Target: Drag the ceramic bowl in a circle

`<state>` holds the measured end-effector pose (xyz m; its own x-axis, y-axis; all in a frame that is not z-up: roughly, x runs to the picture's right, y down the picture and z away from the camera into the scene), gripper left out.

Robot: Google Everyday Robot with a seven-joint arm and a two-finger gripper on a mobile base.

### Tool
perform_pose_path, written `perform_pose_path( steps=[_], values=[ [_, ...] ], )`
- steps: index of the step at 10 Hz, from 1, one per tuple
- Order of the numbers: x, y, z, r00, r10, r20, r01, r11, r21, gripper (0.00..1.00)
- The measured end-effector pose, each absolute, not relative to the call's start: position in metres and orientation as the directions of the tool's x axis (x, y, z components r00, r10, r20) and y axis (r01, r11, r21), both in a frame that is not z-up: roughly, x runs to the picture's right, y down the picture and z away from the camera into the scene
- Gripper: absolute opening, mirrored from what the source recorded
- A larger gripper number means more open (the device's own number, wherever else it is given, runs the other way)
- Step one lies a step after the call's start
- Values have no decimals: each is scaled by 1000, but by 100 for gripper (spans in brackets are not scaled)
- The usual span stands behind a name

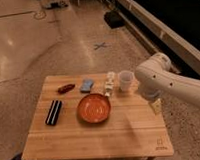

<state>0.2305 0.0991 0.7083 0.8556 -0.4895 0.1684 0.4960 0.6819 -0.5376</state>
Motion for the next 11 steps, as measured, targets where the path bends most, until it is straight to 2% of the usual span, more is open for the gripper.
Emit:
perform_pose_path(
  steps=[11],
  values=[
    [231,99,708,856,-490,168,496,682,-538,80]
  ],
)
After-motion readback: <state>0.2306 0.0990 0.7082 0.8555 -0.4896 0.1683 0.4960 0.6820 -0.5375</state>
